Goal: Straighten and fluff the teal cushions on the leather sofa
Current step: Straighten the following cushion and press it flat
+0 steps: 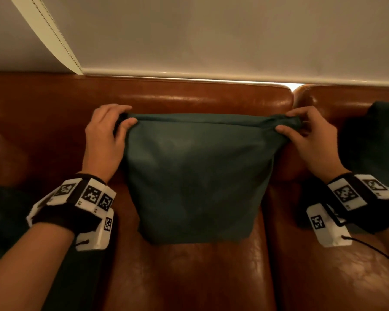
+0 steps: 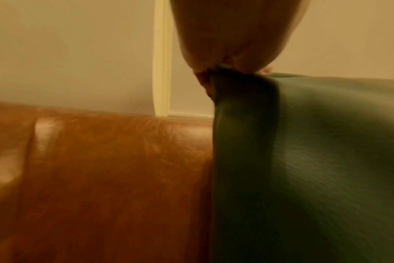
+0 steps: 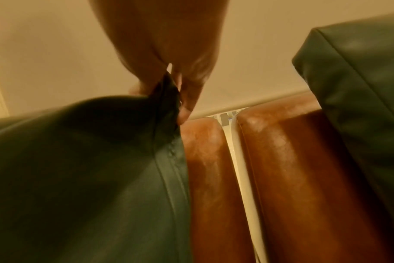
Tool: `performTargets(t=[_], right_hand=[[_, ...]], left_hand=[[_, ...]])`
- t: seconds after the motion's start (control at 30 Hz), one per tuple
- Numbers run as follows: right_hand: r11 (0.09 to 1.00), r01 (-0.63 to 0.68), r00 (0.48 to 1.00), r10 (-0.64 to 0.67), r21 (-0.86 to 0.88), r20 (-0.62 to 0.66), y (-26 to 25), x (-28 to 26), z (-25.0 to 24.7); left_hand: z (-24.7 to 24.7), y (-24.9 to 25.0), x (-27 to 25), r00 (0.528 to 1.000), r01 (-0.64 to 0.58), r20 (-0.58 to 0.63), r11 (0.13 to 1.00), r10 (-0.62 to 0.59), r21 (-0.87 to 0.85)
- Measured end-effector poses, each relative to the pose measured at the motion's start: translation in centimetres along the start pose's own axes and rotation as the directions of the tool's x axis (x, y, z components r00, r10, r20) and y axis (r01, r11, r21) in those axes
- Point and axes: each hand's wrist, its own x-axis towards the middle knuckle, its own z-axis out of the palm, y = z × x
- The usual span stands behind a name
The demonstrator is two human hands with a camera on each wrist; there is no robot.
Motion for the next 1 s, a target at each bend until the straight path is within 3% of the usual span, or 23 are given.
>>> performTargets(t=[0.13, 0.27, 0.37, 0.47, 0.5, 0.57, 0.63, 0.7, 0.8, 0.9, 1.0], right_hand=[[0.998, 0.039, 0.998, -0.042, -0.054, -0.052, -1.3, -0.2, -0.8], [0.998, -0.016, 0.999, 0.013, -0.053, -0.052, -0.4, 0.6, 1.1], [0.985, -0.103, 0.981, 0.124, 0.141, -0.151, -0.4, -0.4, 3.0], [0.909, -0.084, 0.974, 0.160, 0.408, -0.157, -0.2, -6.7, 4.2], [0.932, -0.072, 0.986, 0.121, 0.355, -0.116, 0.3, -9.6, 4.7], [0.997, 0.048, 0.995, -0.052, 0.054, 0.085, 1.3, -14.7, 6.2], [0.937, 0.268, 0.922, -0.181, -0.224, 0.342, 3.4, -17.5, 8.4], [0.867, 0.357, 0.877, -0.183, -0.347, 0.445, 4.3, -17.2, 10.9], [0.850, 0.303, 0.902, -0.111, -0.431, 0.416, 4.2, -14.8, 13.6], [0.845, 0.296, 0.902, -0.093, -0.446, 0.422, 4.2, -14.0, 14.7], [0.839, 0.278, 0.888, -0.039, -0.468, 0.458, 3.6, -14.1, 14.5]], left_hand=[[-1.6, 0.1, -0.4, 0.998, -0.011, -0.053, 0.993, 0.017, 0.121], [0.1, 0.8, 0.0, 0.983, 0.161, -0.109, 0.982, -0.150, 0.102], [1.4, 0.5, -0.6, 0.937, 0.287, -0.181, 0.954, -0.299, -0.090], [1.5, 1.3, -6.3, 0.939, 0.260, -0.165, 0.937, -0.302, -0.235], [1.7, 1.8, -9.2, 0.956, 0.252, -0.083, 0.933, -0.281, -0.257], [2.8, 2.4, -14.8, 0.962, 0.239, 0.178, 0.952, -0.205, -0.193], [5.1, 2.1, -18.2, 0.919, 0.179, 0.364, 0.983, -0.149, -0.050], [7.4, 1.2, -17.9, 0.901, 0.178, 0.398, 0.984, -0.173, 0.025], [9.5, -0.5, -15.1, 0.865, 0.235, 0.423, 0.963, -0.269, 0.132], [10.3, -1.3, -14.2, 0.810, 0.248, 0.475, 0.936, -0.343, 0.251], [10.3, -1.2, -14.2, 0.791, 0.251, 0.496, 0.929, -0.359, 0.273]])
